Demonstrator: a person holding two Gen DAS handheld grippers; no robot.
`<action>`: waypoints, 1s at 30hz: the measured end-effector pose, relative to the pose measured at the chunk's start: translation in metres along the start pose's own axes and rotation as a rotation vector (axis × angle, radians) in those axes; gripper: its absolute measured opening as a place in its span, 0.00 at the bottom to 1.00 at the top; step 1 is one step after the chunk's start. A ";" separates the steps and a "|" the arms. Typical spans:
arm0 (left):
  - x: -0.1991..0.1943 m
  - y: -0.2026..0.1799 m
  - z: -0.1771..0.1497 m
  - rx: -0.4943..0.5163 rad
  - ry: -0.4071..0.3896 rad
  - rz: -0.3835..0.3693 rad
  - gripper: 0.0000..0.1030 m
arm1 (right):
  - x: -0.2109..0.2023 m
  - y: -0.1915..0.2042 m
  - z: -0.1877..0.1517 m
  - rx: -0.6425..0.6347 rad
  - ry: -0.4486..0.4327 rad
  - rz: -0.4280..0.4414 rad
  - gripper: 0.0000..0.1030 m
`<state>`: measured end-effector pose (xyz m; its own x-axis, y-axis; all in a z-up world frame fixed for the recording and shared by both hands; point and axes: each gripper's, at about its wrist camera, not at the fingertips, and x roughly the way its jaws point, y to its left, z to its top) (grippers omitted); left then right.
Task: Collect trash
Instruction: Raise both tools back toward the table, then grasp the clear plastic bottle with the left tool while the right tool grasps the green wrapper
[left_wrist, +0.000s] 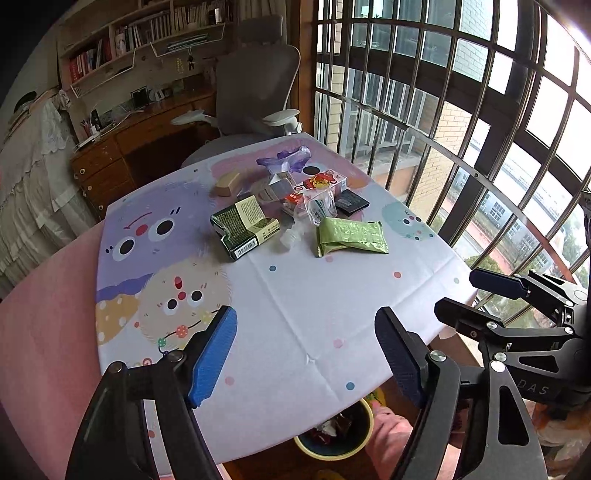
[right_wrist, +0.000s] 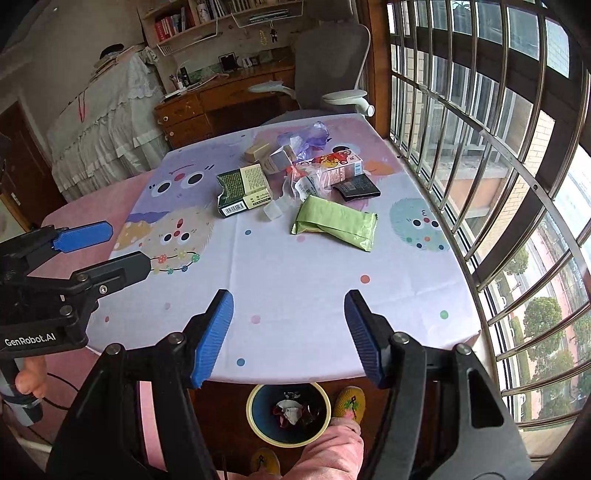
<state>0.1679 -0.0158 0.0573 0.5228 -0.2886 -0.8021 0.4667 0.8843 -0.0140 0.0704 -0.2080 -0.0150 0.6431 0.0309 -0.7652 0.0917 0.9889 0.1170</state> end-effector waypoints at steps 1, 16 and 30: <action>0.010 -0.001 0.008 0.000 0.004 0.006 0.73 | 0.009 -0.007 0.008 -0.010 0.006 0.006 0.60; 0.198 0.007 0.122 -0.095 0.182 0.043 0.62 | 0.212 -0.072 0.097 -0.367 0.193 0.110 0.66; 0.278 0.004 0.143 -0.073 0.243 0.019 0.61 | 0.286 -0.080 0.090 -0.512 0.322 0.265 0.26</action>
<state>0.4171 -0.1452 -0.0798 0.3402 -0.1826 -0.9225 0.4008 0.9156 -0.0335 0.3154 -0.2917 -0.1869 0.3271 0.2466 -0.9123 -0.4629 0.8834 0.0728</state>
